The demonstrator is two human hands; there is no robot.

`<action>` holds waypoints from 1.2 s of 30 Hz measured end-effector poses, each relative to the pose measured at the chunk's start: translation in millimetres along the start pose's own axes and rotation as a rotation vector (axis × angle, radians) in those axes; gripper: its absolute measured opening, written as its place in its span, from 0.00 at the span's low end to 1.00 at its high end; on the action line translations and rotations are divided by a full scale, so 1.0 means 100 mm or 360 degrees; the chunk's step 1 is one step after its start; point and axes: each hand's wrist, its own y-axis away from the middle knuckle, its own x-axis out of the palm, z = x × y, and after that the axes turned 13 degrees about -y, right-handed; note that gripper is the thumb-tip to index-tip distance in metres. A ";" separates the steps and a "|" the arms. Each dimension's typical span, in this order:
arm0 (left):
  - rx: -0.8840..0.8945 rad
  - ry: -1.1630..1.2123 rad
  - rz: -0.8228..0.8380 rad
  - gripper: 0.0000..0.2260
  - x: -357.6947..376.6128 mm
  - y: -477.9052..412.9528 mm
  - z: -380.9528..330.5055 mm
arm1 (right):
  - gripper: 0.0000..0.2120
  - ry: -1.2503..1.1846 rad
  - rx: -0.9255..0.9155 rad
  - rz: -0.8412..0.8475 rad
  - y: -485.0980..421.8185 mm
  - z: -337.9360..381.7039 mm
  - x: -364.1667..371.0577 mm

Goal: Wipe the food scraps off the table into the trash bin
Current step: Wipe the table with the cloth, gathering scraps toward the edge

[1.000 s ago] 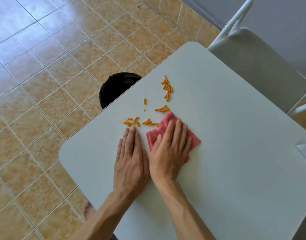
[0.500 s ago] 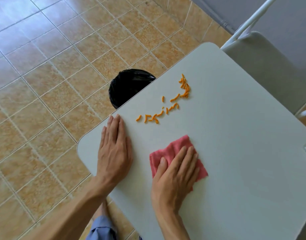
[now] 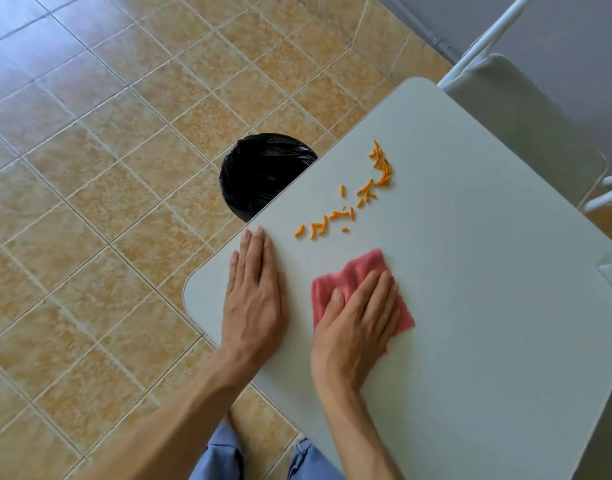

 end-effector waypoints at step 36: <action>0.0279 -0.0005 0.0036 0.25 -0.04 0.04 0.25 | 0.29 -0.0218 -0.0575 0.0538 -0.97 0.54 0.35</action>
